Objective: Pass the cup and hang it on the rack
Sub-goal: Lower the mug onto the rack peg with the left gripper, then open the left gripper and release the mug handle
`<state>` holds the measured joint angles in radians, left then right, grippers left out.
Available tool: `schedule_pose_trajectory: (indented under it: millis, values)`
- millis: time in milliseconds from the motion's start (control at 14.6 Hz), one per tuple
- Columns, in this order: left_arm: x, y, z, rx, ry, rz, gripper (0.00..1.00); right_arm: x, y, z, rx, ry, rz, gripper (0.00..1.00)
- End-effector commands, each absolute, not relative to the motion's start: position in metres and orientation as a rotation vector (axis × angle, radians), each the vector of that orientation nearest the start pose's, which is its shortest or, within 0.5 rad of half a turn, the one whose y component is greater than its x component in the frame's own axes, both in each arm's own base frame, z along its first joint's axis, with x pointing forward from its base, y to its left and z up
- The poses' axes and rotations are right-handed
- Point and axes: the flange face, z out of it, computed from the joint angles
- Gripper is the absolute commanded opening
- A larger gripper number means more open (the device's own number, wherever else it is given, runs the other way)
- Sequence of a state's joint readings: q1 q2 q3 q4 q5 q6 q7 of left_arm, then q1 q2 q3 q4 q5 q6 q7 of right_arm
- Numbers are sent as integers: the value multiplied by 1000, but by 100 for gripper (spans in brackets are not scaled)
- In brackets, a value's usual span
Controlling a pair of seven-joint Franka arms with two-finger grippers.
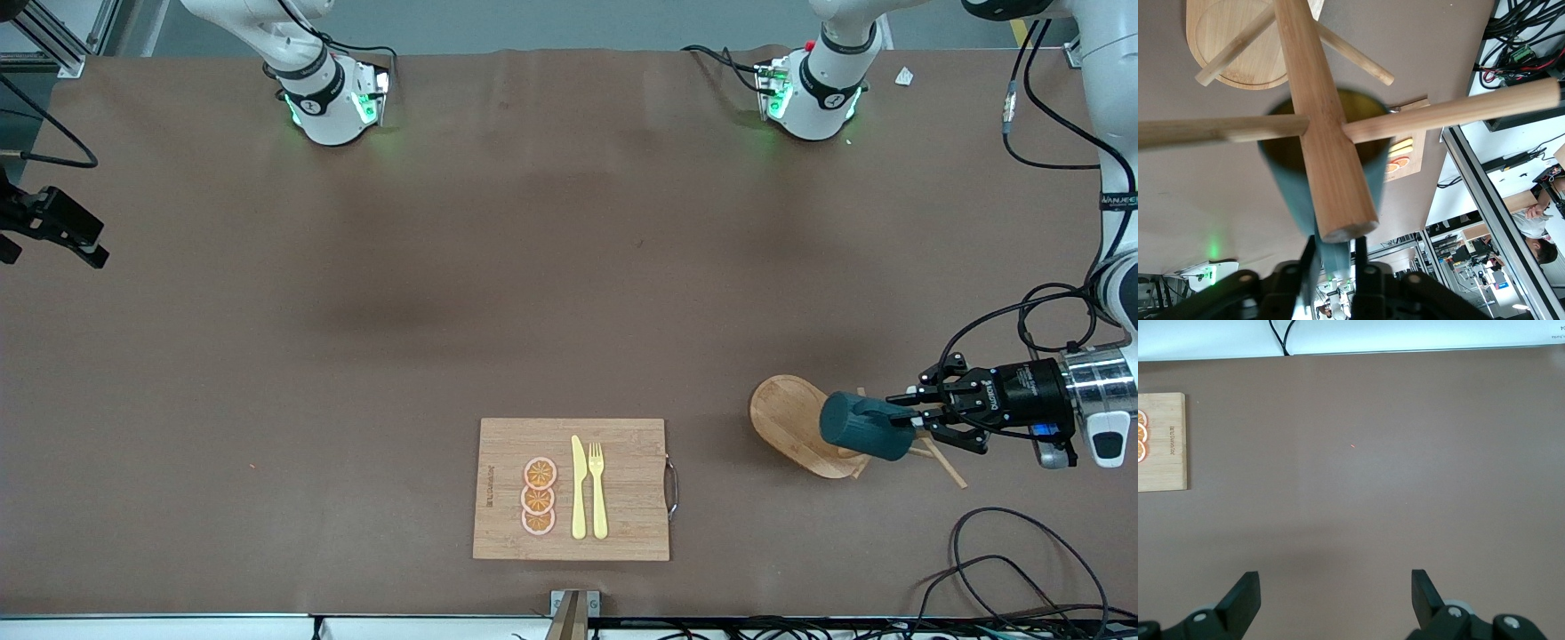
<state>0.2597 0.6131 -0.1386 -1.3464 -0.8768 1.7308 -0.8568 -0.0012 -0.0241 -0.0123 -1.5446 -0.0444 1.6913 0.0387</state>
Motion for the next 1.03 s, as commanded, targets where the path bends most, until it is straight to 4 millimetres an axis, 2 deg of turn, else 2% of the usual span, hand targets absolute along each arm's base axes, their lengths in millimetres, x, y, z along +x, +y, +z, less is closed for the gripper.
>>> schedule_pose_trajectory:
  millis: [0,68,274,342,548,753,958]
  values:
    - [712,35,400,1819,1335,-663,98,556,-16,661,-3158,76,-267,100]
    - [711,33,403,1820,1338,-664,99,556,-16,661,-3158,76,-267,100]
    - [706,24,434,1874,1309,-620,100,556,-16,661,-3158,76,-270,100]
    - [703,15,444,1916,1292,-611,100,556,-16,661,-3158,76,-270,100]
    - [687,-14,488,2114,1224,-521,100,556,-16,661,-3158,76,-267,100]
    - [680,-41,502,2261,1169,-466,100,556,-19,661,-3158,83,-270,100]
    - [674,-79,509,2466,1080,-389,100,557,-21,661,-3156,88,-277,100]
